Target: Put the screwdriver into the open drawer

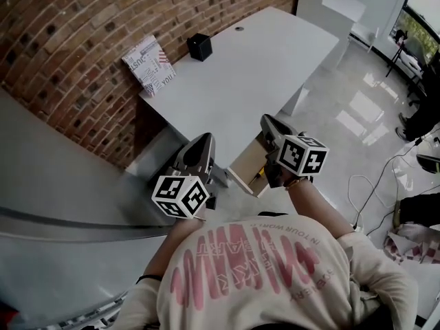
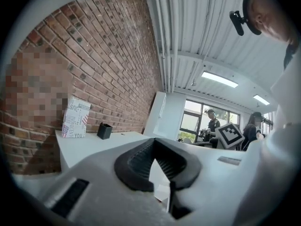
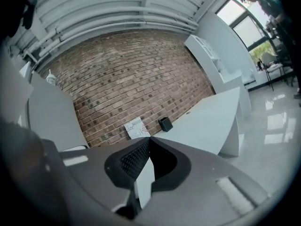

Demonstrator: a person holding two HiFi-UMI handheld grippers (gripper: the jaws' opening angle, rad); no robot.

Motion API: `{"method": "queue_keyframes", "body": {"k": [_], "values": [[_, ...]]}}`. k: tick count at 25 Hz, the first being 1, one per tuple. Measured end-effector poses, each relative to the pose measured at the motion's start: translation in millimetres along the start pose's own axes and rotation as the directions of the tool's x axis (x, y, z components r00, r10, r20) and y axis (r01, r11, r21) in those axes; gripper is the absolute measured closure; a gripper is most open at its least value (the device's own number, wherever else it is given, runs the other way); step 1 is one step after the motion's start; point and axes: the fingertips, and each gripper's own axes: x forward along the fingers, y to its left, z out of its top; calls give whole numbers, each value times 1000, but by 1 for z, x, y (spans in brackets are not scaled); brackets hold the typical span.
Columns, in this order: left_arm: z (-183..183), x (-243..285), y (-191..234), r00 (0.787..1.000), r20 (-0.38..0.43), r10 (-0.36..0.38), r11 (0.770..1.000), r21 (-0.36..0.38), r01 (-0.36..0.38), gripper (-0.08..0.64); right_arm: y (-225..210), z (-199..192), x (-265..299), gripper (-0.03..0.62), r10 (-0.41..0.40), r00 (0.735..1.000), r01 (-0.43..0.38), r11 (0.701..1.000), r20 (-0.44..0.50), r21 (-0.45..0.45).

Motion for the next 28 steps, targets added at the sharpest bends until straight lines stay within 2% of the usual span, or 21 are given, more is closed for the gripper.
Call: {"method": "queue_keyframes", "body": {"k": [5, 12, 22, 28], "values": [[0, 10, -14, 1000, 22, 16, 1000, 5, -16, 558, 4, 18, -1, 584, 56, 998, -57, 990, -13, -130], [-3, 37, -41, 993, 72, 89, 996, -11, -88, 558, -11, 39, -9, 584, 131, 988, -147, 953, -80, -266], [-25, 52, -80, 972, 89, 218, 976, -21, -217, 558, -58, 44, -29, 584, 194, 968, -232, 933, -159, -274], [-42, 53, -93, 950, 95, 299, 954, -35, -297, 558, -72, 37, -33, 584, 250, 945, -302, 915, -210, -266]]}}
